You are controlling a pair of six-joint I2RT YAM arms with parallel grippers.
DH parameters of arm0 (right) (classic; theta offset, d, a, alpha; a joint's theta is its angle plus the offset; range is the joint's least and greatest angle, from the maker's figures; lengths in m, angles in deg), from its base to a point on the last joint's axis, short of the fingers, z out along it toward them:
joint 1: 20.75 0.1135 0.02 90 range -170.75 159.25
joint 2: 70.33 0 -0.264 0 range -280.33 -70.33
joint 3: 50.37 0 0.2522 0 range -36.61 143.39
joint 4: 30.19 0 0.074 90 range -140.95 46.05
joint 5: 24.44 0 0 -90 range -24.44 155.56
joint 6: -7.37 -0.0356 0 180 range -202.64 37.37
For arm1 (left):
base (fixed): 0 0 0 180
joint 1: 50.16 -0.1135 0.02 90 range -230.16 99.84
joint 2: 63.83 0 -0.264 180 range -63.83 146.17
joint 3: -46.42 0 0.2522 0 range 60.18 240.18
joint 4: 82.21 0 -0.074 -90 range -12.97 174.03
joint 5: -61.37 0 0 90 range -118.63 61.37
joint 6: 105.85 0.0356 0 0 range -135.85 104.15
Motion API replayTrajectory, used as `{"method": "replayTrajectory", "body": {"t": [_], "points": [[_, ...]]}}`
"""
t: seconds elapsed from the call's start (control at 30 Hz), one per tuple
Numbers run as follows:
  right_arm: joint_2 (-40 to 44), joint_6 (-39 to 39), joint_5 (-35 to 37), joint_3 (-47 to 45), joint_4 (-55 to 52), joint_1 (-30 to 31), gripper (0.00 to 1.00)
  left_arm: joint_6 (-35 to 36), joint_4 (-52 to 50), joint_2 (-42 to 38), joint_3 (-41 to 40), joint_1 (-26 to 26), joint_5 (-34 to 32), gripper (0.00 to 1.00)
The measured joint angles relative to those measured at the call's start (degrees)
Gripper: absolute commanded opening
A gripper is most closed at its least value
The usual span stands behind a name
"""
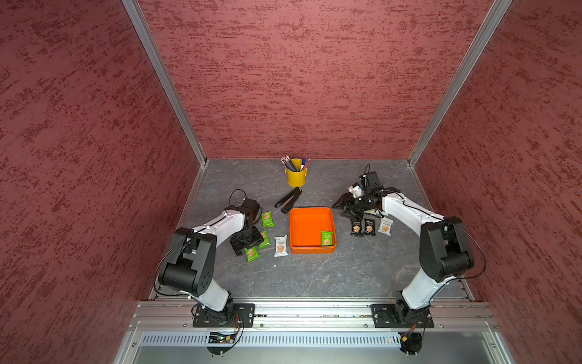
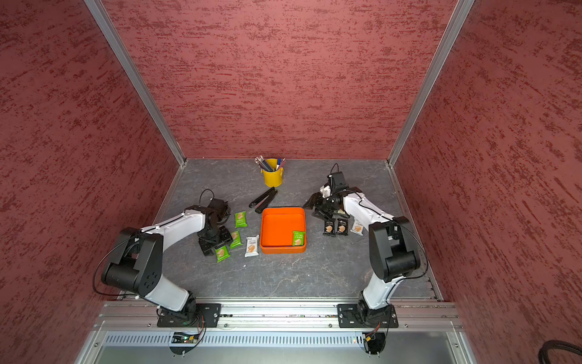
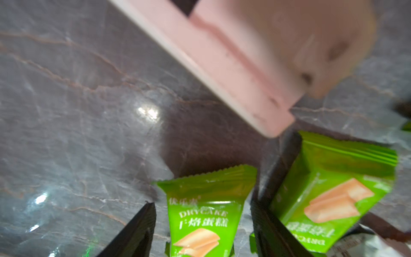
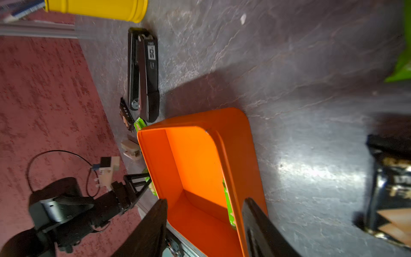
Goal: Take the cookies out of the storage box
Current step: Place the cookie at the center of the board, then pick up the cookie from the storage box.
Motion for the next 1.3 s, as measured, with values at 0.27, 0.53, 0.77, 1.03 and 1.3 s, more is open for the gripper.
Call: {"method": "replayTrajectory", "body": {"t": [0.27, 0.53, 0.77, 1.03, 1.3], "points": [[2.40, 0.61, 8.79, 3.50, -7.76, 12.31, 0.58, 2.27, -0.57, -5.14, 10.05, 0.00, -0.20, 0.76], [0.48, -0.94, 18.99, 9.38, -15.04, 19.45, 0.58, 5.22, 1.75, -3.23, 17.90, -0.07, 3.13, 0.76], [-4.94, -3.52, 26.45, 10.60, -18.18, 23.67, 0.58, 8.07, 3.54, -0.52, 19.30, -1.11, 6.71, 0.76], [-9.14, -5.60, 32.76, 12.09, -21.05, 25.46, 0.59, 9.86, 4.00, -0.33, 19.21, -3.76, 9.84, 0.76], [-13.88, -6.01, 34.64, 13.25, -20.65, 25.51, 0.59, 10.25, 4.33, -2.10, 17.77, -5.25, 10.58, 0.76]]}}
